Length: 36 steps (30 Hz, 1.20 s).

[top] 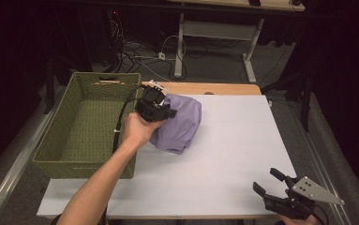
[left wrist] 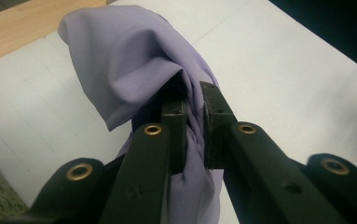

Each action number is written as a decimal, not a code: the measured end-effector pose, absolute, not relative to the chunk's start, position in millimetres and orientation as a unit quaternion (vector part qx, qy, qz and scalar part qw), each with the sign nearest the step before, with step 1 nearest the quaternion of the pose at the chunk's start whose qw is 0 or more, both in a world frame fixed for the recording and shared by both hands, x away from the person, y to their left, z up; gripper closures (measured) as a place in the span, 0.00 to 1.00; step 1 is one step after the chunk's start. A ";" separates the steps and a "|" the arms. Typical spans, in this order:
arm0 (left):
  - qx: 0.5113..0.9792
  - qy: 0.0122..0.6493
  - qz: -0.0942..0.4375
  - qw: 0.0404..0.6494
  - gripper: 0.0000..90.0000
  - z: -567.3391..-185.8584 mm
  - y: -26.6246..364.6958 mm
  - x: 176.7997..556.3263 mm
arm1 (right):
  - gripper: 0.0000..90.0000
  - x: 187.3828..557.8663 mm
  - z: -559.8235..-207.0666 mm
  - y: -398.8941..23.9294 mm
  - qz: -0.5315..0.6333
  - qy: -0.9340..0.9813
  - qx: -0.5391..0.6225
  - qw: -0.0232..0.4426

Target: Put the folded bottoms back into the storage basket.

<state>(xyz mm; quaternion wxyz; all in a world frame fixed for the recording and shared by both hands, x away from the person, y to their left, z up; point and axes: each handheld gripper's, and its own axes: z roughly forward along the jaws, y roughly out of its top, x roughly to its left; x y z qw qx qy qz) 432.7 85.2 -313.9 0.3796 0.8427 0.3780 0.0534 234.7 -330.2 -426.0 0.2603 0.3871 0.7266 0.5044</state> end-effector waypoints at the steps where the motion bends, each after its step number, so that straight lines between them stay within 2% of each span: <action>1: 0.843 0.377 0.054 0.380 0.90 -312.5 87.0 431.7 | 0.22 234.7 -426.0 -330.1 0.505 0.727 0.386 0.261; 36: 0.812 0.404 0.061 0.417 0.90 -266.3 156.8 409.0 | 0.22 235.4 -426.0 -329.5 0.504 0.728 0.385 0.261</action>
